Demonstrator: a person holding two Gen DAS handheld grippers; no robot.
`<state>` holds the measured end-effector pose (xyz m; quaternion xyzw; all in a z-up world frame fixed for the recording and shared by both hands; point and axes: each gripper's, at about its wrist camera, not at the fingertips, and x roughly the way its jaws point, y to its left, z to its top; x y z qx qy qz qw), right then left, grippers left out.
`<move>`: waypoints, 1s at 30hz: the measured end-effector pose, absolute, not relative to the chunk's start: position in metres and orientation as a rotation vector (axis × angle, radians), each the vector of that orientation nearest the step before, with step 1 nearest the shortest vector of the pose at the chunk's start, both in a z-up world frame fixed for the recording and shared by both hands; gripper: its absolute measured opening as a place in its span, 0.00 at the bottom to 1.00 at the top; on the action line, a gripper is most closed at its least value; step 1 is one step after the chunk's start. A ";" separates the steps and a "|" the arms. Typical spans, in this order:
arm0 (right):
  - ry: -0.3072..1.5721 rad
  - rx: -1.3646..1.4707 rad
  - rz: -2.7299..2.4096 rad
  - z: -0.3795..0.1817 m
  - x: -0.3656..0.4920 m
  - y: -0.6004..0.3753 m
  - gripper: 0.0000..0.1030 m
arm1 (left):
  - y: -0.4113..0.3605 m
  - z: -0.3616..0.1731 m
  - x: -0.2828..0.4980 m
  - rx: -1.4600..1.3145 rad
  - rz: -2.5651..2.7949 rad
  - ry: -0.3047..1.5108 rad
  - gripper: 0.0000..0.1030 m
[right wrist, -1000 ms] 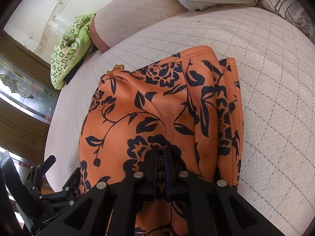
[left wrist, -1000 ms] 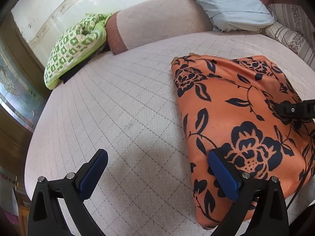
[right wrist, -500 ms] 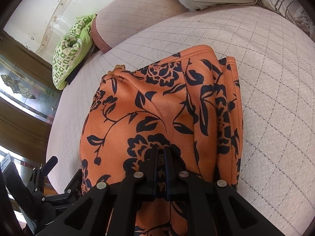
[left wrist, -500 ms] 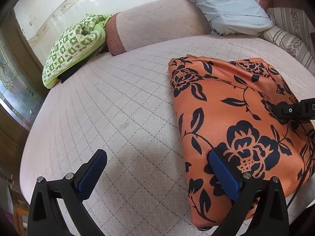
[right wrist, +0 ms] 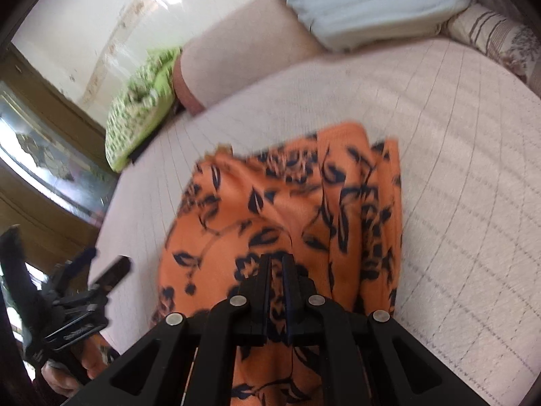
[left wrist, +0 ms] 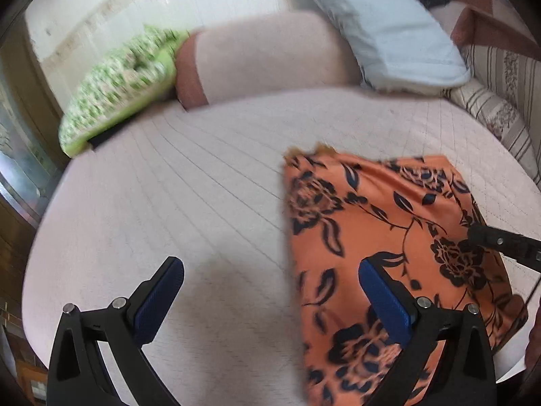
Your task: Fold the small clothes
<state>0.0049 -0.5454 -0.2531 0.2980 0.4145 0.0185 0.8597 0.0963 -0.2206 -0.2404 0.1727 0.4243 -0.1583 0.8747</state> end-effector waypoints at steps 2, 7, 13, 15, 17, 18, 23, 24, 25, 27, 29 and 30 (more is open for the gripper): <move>0.901 0.634 0.017 -0.258 0.008 -0.548 0.08 | -0.235 -0.259 0.100 0.385 -0.341 0.937 1.00; 1.010 0.639 0.006 -0.279 0.018 -0.546 0.08 | -0.250 -0.292 0.099 0.459 -0.320 0.954 1.00; 0.987 0.615 0.012 -0.271 0.018 -0.544 0.08 | -0.250 -0.275 0.086 0.494 -0.306 0.911 1.00; 0.966 0.604 0.018 -0.267 0.015 -0.542 0.08 | -0.249 -0.268 0.076 0.504 -0.295 0.870 1.00; 0.953 0.600 0.030 -0.265 0.013 -0.541 0.08 | -0.246 -0.259 0.067 0.514 -0.288 0.833 1.00; 0.945 0.598 0.037 -0.263 0.012 -0.540 0.08 | -0.244 -0.257 0.065 0.514 -0.286 0.820 1.00; 0.912 0.574 0.074 -0.254 0.011 -0.531 0.08 | -0.230 -0.245 0.059 0.493 -0.284 0.794 1.00; 0.915 0.569 0.077 -0.254 0.012 -0.529 0.08 | -0.229 -0.244 0.058 0.492 -0.283 0.793 1.00; 0.921 0.565 0.081 -0.255 0.012 -0.528 0.08 | -0.228 -0.244 0.056 0.493 -0.282 0.792 1.00; 0.933 0.555 0.083 -0.257 0.013 -0.525 0.08 | -0.224 -0.247 0.056 0.499 -0.280 0.796 1.00; 0.949 0.544 0.077 -0.260 0.014 -0.522 0.08 | -0.222 -0.251 0.055 0.501 -0.272 0.804 1.00; 0.957 0.544 0.074 -0.261 0.015 -0.522 0.08 | -0.221 -0.253 0.055 0.500 -0.271 0.813 1.00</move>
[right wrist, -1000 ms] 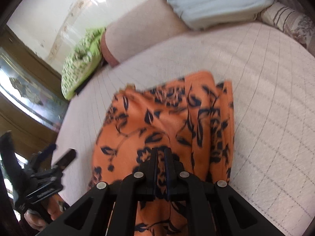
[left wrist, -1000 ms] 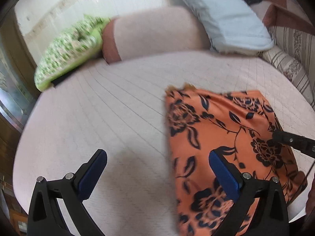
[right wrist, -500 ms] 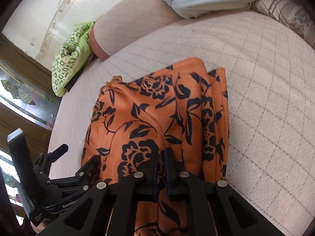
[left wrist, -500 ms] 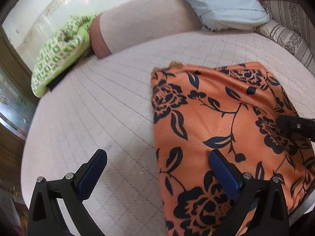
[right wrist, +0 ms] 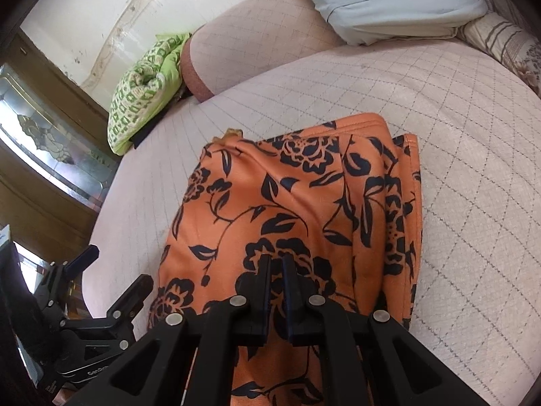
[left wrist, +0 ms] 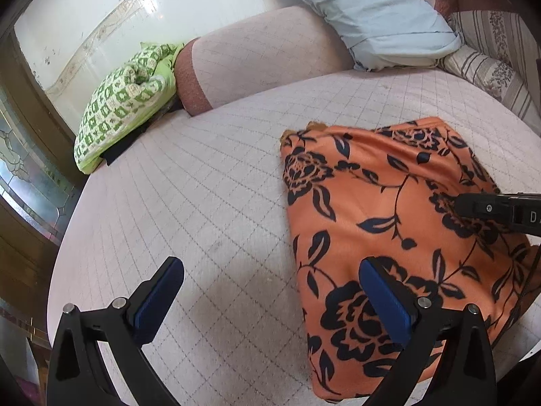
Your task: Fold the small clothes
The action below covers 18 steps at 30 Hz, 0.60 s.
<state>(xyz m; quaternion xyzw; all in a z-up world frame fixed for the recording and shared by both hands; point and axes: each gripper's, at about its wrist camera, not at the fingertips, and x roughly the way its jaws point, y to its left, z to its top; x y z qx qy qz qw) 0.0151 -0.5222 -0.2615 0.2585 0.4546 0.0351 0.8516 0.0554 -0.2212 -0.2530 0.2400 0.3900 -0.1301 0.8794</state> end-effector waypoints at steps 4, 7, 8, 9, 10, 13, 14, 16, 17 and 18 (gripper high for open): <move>1.011 0.560 0.055 -0.274 0.018 -0.525 0.08 | -0.220 -0.266 0.058 0.513 -0.256 0.851 1.00; 1.015 0.579 0.060 -0.277 0.017 -0.528 0.08 | -0.219 -0.272 0.060 0.511 -0.261 0.862 1.00; 1.015 0.583 0.062 -0.277 0.017 -0.528 0.08 | -0.219 -0.273 0.061 0.512 -0.261 0.861 1.00; 1.015 0.583 0.063 -0.277 0.018 -0.529 0.08 | -0.219 -0.273 0.061 0.511 -0.261 0.860 1.00; 1.015 0.582 0.064 -0.277 0.018 -0.528 0.08 | -0.219 -0.273 0.061 0.511 -0.261 0.860 1.00; 1.015 0.577 0.065 -0.277 0.018 -0.528 0.08 | -0.220 -0.273 0.061 0.511 -0.261 0.857 1.00; 1.015 0.577 0.065 -0.277 0.018 -0.528 0.08 | -0.219 -0.273 0.061 0.513 -0.262 0.856 1.00; 1.017 0.578 0.065 -0.277 0.018 -0.528 0.08 | -0.219 -0.274 0.061 0.512 -0.263 0.856 1.00; 1.018 0.579 0.066 -0.277 0.018 -0.529 0.08 | -0.219 -0.274 0.061 0.509 -0.263 0.859 1.00; 1.018 0.580 0.065 -0.278 0.018 -0.529 0.08 | -0.218 -0.275 0.061 0.506 -0.263 0.861 1.00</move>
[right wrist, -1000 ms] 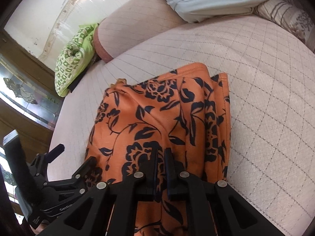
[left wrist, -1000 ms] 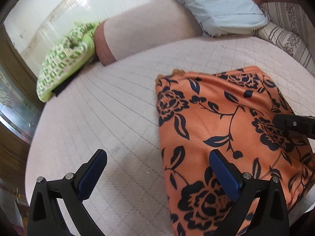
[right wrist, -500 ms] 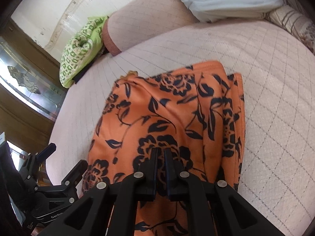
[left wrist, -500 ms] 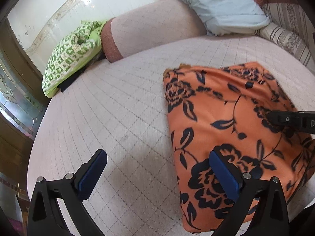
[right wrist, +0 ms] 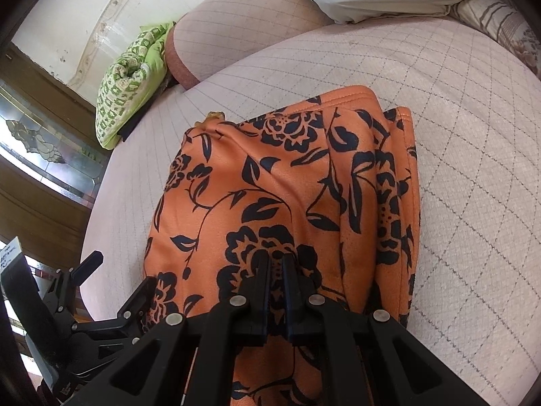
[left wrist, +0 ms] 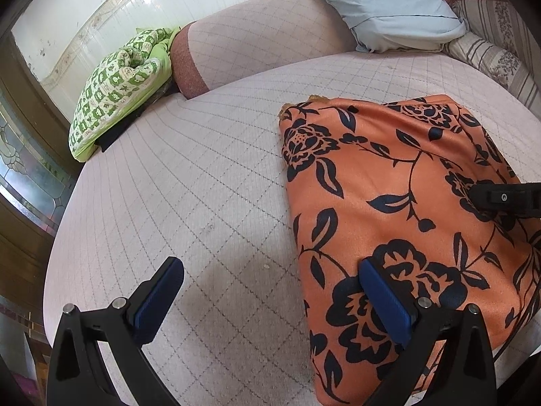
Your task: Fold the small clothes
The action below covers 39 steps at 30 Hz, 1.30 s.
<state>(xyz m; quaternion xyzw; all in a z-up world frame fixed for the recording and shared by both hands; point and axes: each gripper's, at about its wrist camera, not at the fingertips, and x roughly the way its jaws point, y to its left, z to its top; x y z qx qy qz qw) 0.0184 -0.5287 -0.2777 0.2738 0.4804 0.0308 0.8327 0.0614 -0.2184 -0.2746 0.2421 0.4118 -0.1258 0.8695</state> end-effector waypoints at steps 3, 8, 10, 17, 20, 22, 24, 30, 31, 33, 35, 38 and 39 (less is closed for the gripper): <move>1.019 0.584 0.066 -0.279 0.018 -0.529 0.08 | -0.217 -0.279 0.064 0.494 -0.265 0.882 1.00; 1.021 0.600 0.070 -0.281 0.018 -0.531 0.08 | -0.212 -0.288 0.067 0.466 -0.281 0.899 1.00; 1.021 0.598 0.068 -0.281 0.018 -0.531 0.08 | -0.211 -0.289 0.068 0.461 -0.288 0.905 1.00; 1.032 0.601 0.065 -0.282 0.019 -0.533 0.08 | -0.212 -0.292 0.078 0.478 -0.321 0.960 1.00; 1.035 0.607 0.068 -0.283 0.019 -0.534 0.08 | -0.213 -0.293 0.082 0.488 -0.319 0.976 1.00; 1.036 0.610 0.068 -0.283 0.019 -0.534 0.08 | -0.217 -0.294 0.083 0.511 -0.310 0.978 1.00; 1.036 0.612 0.068 -0.283 0.018 -0.534 0.08 | -0.223 -0.293 0.081 0.545 -0.293 0.973 1.00; 1.035 0.559 0.058 -0.276 0.013 -0.530 0.08 | -0.230 -0.283 0.080 0.574 -0.262 0.981 1.00; 1.032 0.549 0.058 -0.274 0.011 -0.529 0.08 | -0.229 -0.279 0.081 0.563 -0.259 0.991 1.00; 1.017 0.535 0.059 -0.268 0.007 -0.529 0.08 | -0.226 -0.269 0.083 0.537 -0.250 0.992 1.00; 0.990 0.539 0.066 -0.262 0.002 -0.532 0.08 | -0.221 -0.257 0.087 0.500 -0.225 0.963 1.00; 0.975 0.553 0.073 -0.258 -0.002 -0.536 0.08 | -0.210 -0.254 0.096 0.451 -0.170 1.001 1.00; 0.985 0.557 0.072 -0.259 -0.002 -0.536 0.08 | -0.209 -0.258 0.099 0.446 -0.163 1.025 1.00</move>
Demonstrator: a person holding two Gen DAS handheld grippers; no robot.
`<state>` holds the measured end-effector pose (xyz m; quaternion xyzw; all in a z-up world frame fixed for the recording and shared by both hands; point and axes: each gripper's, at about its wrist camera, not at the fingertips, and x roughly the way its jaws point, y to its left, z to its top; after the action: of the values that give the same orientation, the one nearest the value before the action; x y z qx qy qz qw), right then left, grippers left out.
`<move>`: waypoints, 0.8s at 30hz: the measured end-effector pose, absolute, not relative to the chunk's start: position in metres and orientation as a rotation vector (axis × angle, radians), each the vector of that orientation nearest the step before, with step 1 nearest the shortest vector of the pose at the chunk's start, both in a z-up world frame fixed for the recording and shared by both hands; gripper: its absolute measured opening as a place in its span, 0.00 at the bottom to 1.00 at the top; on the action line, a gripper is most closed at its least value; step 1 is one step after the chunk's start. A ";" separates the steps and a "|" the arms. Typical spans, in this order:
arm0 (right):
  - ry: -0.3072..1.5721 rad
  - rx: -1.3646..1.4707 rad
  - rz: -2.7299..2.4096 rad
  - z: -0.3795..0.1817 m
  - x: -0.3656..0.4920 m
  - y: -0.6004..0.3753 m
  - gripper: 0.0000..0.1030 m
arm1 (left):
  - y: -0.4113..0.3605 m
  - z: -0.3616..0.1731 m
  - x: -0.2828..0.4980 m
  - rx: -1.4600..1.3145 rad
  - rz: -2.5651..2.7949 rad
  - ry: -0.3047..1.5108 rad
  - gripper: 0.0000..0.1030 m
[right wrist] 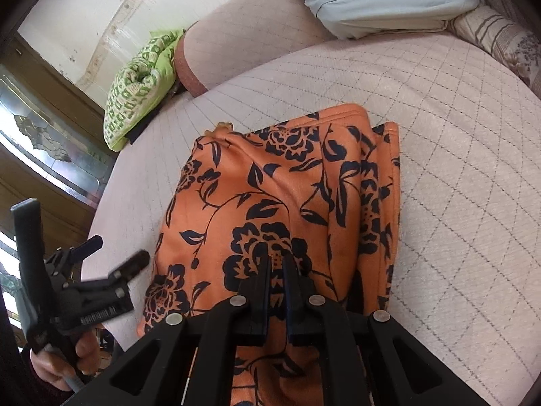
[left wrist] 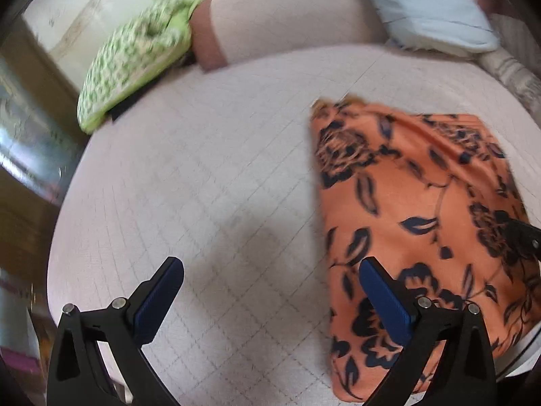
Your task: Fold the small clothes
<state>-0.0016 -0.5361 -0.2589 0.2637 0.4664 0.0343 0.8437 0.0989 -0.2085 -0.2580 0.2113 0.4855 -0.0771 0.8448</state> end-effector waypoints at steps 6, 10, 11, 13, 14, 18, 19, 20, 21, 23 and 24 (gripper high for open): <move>1.074 0.552 0.059 -0.273 0.007 -0.532 0.08 | -0.225 -0.277 0.100 0.543 -0.149 1.036 1.00; 1.022 0.533 0.056 -0.260 0.000 -0.540 0.08 | -0.230 -0.252 0.104 0.501 -0.236 0.981 1.00; 0.987 0.532 0.051 -0.253 -0.003 -0.544 0.08 | -0.229 -0.245 0.107 0.474 -0.255 0.974 1.00; 0.889 0.568 0.027 -0.239 -0.016 -0.563 0.08 | -0.227 -0.235 0.113 0.429 -0.298 0.986 1.00; 0.860 0.591 0.017 -0.236 -0.020 -0.570 0.10 | -0.226 -0.234 0.120 0.401 -0.334 1.012 1.00; 0.754 0.732 -0.087 -0.231 -0.043 -0.611 0.85 | -0.221 -0.245 0.149 0.294 -0.450 1.192 1.00; 0.738 0.757 -0.089 -0.232 -0.047 -0.618 0.85 | -0.219 -0.249 0.156 0.289 -0.460 1.221 1.00; 0.743 0.784 -0.074 -0.234 -0.048 -0.625 0.85 | -0.218 -0.254 0.161 0.290 -0.472 1.238 1.00; 0.757 0.818 -0.064 -0.238 -0.048 -0.632 0.85 | -0.217 -0.257 0.165 0.292 -0.487 1.246 1.00; 0.775 0.870 -0.058 -0.246 -0.049 -0.641 0.85 | -0.215 -0.266 0.174 0.294 -0.535 1.263 1.00; 0.787 0.894 -0.043 -0.251 -0.049 -0.644 0.85 | -0.215 -0.268 0.177 0.291 -0.560 1.273 1.00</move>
<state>-0.0489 -0.6436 -0.2508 0.4209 0.3706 -0.0203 0.8277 0.1766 -0.2148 -0.2685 0.1334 0.5842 -0.2570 0.7582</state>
